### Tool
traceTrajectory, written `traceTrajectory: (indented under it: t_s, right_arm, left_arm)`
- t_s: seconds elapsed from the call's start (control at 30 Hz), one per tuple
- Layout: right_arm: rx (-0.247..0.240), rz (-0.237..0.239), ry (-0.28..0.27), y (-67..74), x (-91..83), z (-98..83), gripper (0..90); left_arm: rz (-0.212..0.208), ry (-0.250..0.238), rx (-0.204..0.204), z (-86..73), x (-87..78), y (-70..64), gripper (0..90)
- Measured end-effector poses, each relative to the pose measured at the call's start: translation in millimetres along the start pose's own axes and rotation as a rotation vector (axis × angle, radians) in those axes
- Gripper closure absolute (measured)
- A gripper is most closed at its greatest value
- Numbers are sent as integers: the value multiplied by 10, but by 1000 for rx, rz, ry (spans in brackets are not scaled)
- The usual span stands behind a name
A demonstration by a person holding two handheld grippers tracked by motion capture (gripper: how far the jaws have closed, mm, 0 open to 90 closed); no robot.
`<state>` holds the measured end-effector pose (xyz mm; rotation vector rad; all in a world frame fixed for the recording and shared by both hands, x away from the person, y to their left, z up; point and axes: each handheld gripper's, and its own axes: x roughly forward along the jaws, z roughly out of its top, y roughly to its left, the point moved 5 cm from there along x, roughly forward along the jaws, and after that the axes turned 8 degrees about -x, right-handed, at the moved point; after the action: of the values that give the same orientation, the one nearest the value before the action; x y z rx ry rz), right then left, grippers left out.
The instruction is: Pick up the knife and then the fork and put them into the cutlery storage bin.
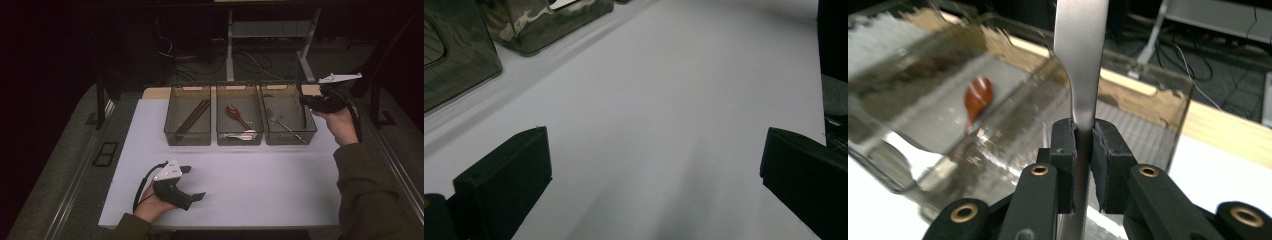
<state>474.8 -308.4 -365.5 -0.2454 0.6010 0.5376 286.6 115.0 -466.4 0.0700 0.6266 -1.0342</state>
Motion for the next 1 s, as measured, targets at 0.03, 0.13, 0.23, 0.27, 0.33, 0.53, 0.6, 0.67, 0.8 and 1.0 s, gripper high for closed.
traceTrajectory:
  t_s: [0.03,0.13,0.23,0.27,0.33,0.53,0.6,0.67,0.8,1.0]
  right_arm:
    - [1,-1,13,-11,22,-18,796]
    - [-9,-5,61,-38,106,-88,796]
    - [-25,-11,101,-51,165,-143,797]
    - [-23,-11,109,-55,182,-160,796]
    - [-23,-6,127,-64,212,-194,796]
    - [-50,3,188,-53,298,-277,796]
    - [-51,8,199,-48,317,-296,796]
    - [-55,16,216,-39,340,-320,796]
    - [-67,18,248,-27,389,-360,796]
    - [-74,27,268,-21,452,-381,796]
  left_arm:
    - [0,-1,-2,0,0,0,0]
    - [0,-1,-2,1,-1,0,0]
    - [0,-1,-2,0,-2,0,0]
    - [0,-1,-2,0,-3,0,0]
    - [0,-1,-2,0,-2,0,0]
    - [1,-1,0,0,-4,-1,0]
    - [1,0,-1,-1,-3,-1,0]
    - [0,0,1,-1,-2,-2,0]
    - [-2,2,3,-2,-2,-3,0]
    - [-3,6,5,-5,3,-4,0]
